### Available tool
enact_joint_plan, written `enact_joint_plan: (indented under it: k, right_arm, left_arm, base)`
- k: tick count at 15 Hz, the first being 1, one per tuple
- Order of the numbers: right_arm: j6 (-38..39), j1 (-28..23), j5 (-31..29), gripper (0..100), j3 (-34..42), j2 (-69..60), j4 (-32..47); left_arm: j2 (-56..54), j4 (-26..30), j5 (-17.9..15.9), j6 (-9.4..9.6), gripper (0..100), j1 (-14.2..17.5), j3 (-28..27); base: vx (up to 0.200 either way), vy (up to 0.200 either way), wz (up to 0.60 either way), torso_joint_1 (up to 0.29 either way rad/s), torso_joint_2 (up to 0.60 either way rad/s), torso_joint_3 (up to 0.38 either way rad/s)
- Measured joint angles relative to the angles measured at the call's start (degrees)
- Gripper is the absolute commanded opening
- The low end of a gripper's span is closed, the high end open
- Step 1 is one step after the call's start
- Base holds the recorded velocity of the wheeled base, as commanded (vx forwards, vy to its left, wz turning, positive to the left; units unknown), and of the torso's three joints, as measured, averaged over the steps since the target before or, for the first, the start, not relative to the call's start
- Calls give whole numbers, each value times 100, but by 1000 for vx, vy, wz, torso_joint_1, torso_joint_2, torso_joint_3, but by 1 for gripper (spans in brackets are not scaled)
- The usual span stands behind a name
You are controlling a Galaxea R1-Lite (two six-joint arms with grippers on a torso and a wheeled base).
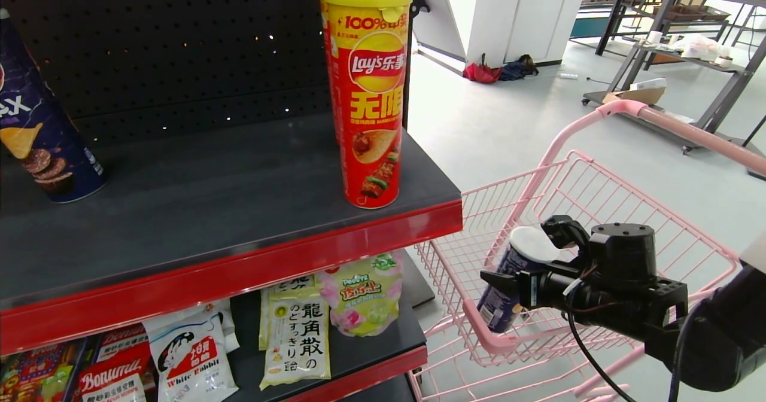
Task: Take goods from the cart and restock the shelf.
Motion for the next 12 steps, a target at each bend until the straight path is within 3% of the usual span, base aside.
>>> enact_joint_plan:
  k: [1, 2, 12]
  right_arm:
    - [0, 0, -9, 100, -11, 45, -9]
    - [-4, 2, -17, 0, -13, 96, -13]
    - [-56, -13, -222, 0, -219, 44, -68]
  left_arm:
    - [0, 0, 0, 2, 100, 0, 0]
    - [0, 0, -1, 0, 100, 0, 0]
    - [0, 0, -1, 0, 100, 0, 0]
  base:
    - [0, 0, 0, 0, 0, 0]
    - [0, 0, 0, 0, 0, 0]
    - [0, 0, 0, 0, 0, 0]
